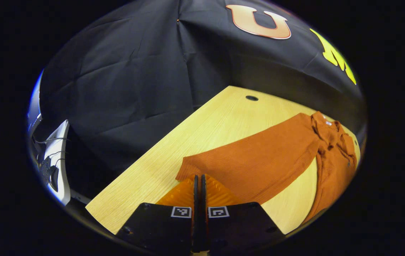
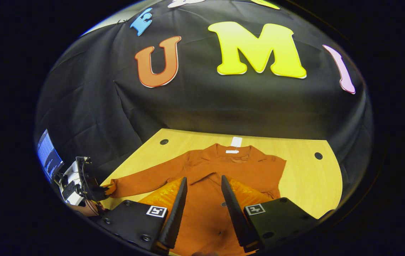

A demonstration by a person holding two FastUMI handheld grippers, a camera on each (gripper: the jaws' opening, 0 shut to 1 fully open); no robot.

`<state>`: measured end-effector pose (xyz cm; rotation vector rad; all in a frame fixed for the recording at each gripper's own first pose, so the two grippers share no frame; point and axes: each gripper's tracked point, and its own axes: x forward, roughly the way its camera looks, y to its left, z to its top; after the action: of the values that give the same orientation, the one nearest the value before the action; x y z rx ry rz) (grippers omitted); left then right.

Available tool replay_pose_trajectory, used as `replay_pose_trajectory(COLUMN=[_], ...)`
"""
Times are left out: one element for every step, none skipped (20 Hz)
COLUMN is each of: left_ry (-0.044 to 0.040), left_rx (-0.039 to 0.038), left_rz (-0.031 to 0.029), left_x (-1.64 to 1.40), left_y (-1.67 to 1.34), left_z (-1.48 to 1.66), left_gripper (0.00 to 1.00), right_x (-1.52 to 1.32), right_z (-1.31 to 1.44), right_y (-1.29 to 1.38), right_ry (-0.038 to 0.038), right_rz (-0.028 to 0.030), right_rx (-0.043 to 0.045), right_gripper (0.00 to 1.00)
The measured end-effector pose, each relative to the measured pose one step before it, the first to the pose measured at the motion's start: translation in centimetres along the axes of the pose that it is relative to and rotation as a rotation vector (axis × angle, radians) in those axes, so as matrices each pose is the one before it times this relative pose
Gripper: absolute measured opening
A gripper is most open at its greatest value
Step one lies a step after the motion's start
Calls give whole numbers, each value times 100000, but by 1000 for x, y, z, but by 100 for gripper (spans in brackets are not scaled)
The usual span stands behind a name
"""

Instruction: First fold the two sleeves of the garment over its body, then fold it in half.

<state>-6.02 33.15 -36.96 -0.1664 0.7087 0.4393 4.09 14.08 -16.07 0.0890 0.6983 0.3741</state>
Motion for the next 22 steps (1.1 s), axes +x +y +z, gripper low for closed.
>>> replay_pose_trajectory(left_ry=[-1292, -811, -1167, -1491, -1642, -1756, -1903, -1828, -1878, -1609, -1134, -1231, -202, -902, -821, 105, 134, 344, 470, 129, 103, 894], left_rx=[643, 472, 325, 138, 446, 1153, 1390, 1489, 896, 409, 77, 557, 1268, 1989, 2382, 1991, 1691, 1819, 1589, 1587, 1971, 2458], left_rz=[-1751, -2018, -2081, -2357, -2153, -2593, -2702, -2944, -3125, -3164, -2877, -3040, -2533, -2684, -2408, -2492, -2542, -2140, -2227, -2702, -2525, -3050], left_x=[-17, -177, -90, -111, -302, -114, -101, -205, -201, 33, 12, -310, -4, 183, 533, 638, 829, 881, 946, 1000, 932, 1201], left_y=[-736, -955, -986, -1249, -1329, -1643, -1796, -1797, -2057, -2380, -2309, -1774, -2022, -2124, -2440, -2270, -2132, -2089, -2184, -2298, -2427, -2470], left_z=[1270, 1211, 1433, 1777, 2040, 1793, 1941, 2231, 2056, 1937, 1774, 671, 782, 853, 857, 642, 601, 494, 322, 475, 141, -452], left_gripper=[3, 3, 3, 3, 3, 3, 3, 3, 3, 3, 3, 3, 3, 3, 3, 3, 3, 3, 3, 2, 3, 3], right_x=[-568, -424, -549, -332, -390, -466, -486, -502, -481, -499, -531, -632, -657, -699, -785, -759, -981, -974, -947, -968, -970, -831], right_z=[-40, 111, -77, 54, -50, 44, 84, 26, -12, 228, 156, 168, 199, 339, 288, 362, 173, 331, 279, 305, 112, 105], right_y=[-655, -509, -345, -379, -483, -551, -527, -513, -617, -708, -879, -724, -680, -1058, -1274, -1225, -1295, -1271, -1471, -1460, -1548, -1598], right_ry=[-1184, -1170, -1057, -922, -974, -1123, -1213, -999, -1061, -1266, -1231, -985, -1203, -1121, -1288, -1136, -1148, -1106, -1021, -854, -800, -449], right_rz=[-1186, -653, -245, -26, -177, -106, -141, 76, -209, -116, -383, 224, 0, -646, -1224, -1327, -1556, -1498, -2117, -2213, -2610, -2649], right_rx=[-404, 353, 683, 695, 344, 489, 848, 946, 896, 1176, 1714, 2886, 2812, 2131, 1717, 1716, 1190, 605, 216, 179, 97, -284], right_gripper=[65, 65, 65, 65, 65, 65, 65, 65, 65, 65, 65, 65, 65, 65, 64, 65, 65, 65, 65, 65, 65, 65])
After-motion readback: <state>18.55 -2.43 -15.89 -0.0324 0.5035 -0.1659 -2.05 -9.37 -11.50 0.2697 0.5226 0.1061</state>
